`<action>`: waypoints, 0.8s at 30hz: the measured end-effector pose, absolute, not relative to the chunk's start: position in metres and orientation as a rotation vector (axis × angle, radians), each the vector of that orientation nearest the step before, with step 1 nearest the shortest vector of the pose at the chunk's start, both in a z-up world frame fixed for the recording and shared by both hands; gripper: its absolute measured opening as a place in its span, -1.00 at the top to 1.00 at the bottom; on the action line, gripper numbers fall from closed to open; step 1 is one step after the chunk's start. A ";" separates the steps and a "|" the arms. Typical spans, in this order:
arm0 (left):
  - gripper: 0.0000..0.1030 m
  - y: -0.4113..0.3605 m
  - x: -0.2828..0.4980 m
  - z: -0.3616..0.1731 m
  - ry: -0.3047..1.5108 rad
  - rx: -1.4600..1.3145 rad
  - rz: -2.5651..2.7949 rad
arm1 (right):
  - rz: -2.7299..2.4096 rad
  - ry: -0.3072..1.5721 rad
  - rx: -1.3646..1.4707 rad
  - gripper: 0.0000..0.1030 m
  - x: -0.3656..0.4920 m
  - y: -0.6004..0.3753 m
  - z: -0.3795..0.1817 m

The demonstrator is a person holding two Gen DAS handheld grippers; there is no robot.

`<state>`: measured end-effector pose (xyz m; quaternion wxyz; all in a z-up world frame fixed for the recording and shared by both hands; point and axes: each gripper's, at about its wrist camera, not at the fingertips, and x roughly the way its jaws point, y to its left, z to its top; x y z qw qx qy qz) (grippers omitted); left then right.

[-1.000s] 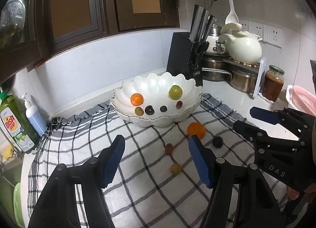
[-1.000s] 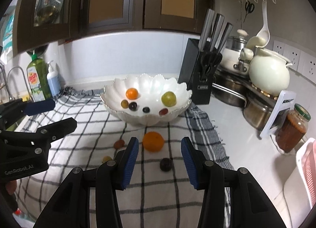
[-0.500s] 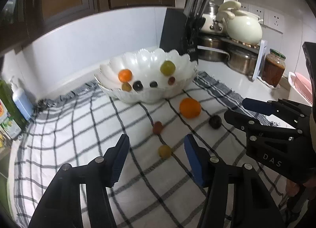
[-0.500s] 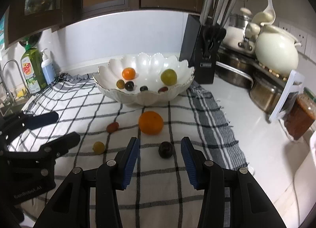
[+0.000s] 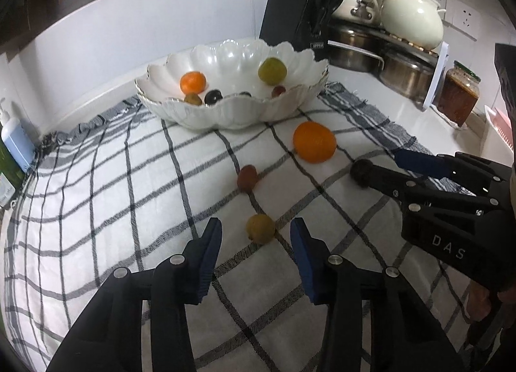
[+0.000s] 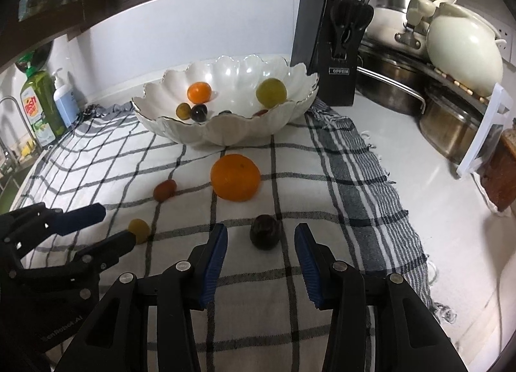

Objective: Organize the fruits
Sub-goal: 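Lower the right gripper to another dark plum while the left approaches a small olive fruit, then close the right gripper on the dark plum while the left closes on the olive fruit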

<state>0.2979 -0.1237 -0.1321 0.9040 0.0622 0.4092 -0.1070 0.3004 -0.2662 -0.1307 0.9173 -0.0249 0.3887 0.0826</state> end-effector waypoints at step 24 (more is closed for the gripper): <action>0.55 -0.129 0.315 -0.154 0.915 0.099 -0.236 | 0.162 0.856 -0.067 0.49 0.322 -0.262 -0.150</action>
